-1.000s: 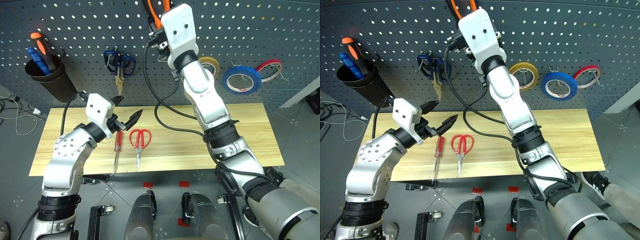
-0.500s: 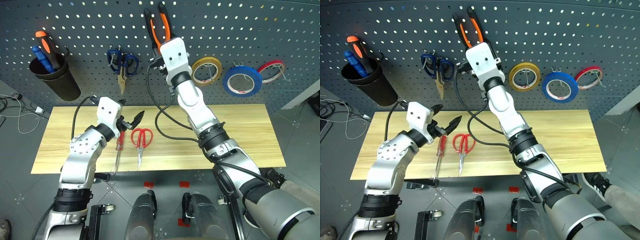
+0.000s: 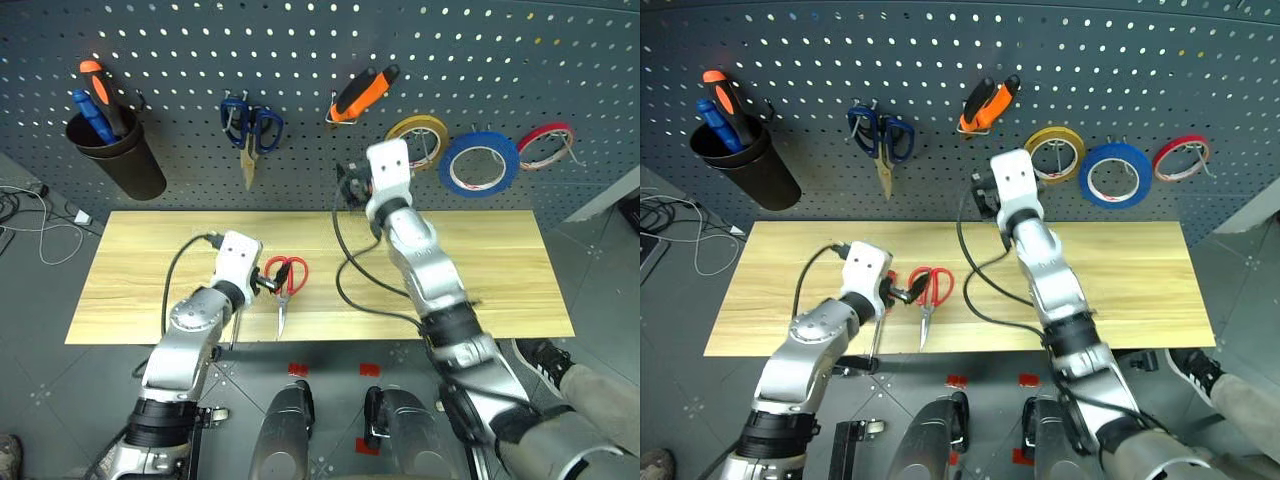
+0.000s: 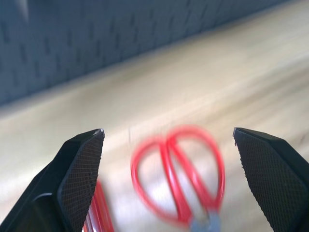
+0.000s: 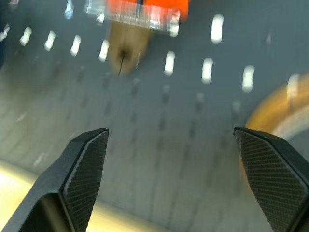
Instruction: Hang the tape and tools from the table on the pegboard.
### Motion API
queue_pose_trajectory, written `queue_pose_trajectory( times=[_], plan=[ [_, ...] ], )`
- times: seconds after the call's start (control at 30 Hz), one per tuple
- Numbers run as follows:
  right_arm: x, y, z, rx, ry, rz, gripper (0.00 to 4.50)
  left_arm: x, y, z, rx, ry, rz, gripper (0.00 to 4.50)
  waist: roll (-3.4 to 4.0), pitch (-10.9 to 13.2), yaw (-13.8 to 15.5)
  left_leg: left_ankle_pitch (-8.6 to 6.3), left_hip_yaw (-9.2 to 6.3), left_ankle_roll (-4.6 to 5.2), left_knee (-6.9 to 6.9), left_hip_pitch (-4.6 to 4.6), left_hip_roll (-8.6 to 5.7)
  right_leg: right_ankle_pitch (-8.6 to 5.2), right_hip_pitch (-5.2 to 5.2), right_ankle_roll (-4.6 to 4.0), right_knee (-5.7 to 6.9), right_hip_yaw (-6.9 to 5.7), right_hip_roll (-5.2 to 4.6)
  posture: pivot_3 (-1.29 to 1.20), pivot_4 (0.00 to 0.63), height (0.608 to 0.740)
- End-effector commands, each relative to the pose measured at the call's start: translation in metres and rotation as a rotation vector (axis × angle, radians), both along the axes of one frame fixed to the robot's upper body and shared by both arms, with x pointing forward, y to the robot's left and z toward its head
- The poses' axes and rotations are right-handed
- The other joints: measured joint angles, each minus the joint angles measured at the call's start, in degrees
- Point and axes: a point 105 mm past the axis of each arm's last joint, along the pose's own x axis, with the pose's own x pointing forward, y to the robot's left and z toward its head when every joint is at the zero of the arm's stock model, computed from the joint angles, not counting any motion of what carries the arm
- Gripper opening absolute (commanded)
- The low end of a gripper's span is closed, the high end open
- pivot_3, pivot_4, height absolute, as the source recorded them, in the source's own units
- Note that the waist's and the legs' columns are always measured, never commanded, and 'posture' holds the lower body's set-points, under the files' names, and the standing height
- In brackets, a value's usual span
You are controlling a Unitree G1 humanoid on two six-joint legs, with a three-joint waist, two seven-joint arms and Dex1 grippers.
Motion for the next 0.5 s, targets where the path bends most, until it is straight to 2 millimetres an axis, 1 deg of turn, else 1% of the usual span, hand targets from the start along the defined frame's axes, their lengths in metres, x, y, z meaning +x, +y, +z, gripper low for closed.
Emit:
queue_pose_trajectory(
  times=[0.03,0.07,0.13,0.23,0.3,0.37,0.43,0.5],
  plan=[
    [-0.044,0.014,0.000,0.008,0.056,0.235,4.46,-0.008,-0.006,-0.005,0.029,0.054,0.036,4.50,0.00,0.0,0.0,0.00,-0.01,0.00,-0.01,-0.01,0.00,0.00,-0.01,0.00,0.00,-0.01,0.00,0.07,0.331,0.740],
    [-0.055,0.015,-0.007,-0.010,0.085,0.296,4.46,-0.010,-0.007,-0.010,0.020,0.083,0.054,4.50,0.00,0.0,-0.1,0.00,-0.02,0.00,-0.02,-0.01,0.00,0.00,-0.02,0.00,0.01,0.00,0.00,0.07,0.331,0.740],
    [-0.071,0.018,-0.014,-0.035,0.123,0.380,4.46,-0.012,-0.006,-0.016,0.016,0.125,0.078,4.50,0.00,0.0,-0.2,-0.01,-0.02,0.01,0.00,0.01,0.01,0.00,-0.01,0.00,0.04,0.00,0.02,0.05,0.332,0.740],
    [-0.102,0.014,-0.041,-0.097,0.237,0.509,4.46,-0.022,-0.010,-0.036,0.025,0.234,0.123,4.50,-0.02,0.0,-0.2,-0.08,-0.09,0.14,0.02,0.04,0.02,-0.01,0.01,0.01,0.08,-0.06,0.04,0.04,0.329,0.740],
    [-0.111,0.013,-0.047,-0.117,0.267,0.543,4.46,-0.025,-0.011,-0.043,0.034,0.265,0.146,4.50,-0.03,0.0,-0.2,-0.10,-0.11,0.16,0.05,0.04,0.00,-0.01,0.05,0.03,0.05,-0.06,0.03,0.04,0.327,0.740],
    [-0.118,0.013,-0.049,-0.132,0.283,0.577,4.46,-0.027,-0.007,-0.051,0.019,0.302,0.217,4.50,-0.04,0.0,-0.2,-0.09,-0.10,0.16,0.14,0.02,-0.01,-0.01,0.05,0.04,0.05,-0.04,0.02,0.03,0.324,0.740],
    [-0.121,0.014,-0.050,-0.140,0.292,0.599,4.46,-0.029,-0.007,-0.063,0.008,0.359,0.267,4.50,-0.05,0.0,-0.2,-0.09,-0.12,0.16,0.19,0.02,0.00,-0.01,0.07,0.04,0.07,-0.05,0.02,0.03,0.320,0.740],
    [-0.120,0.014,-0.049,-0.143,0.293,0.603,4.46,-0.030,-0.013,-0.070,0.007,0.399,0.256,4.50,-0.06,0.0,-0.2,-0.11,-0.15,0.18,0.21,0.03,0.01,-0.01,0.11,0.06,0.08,-0.10,0.04,0.03,0.318,0.740]
  ],
)
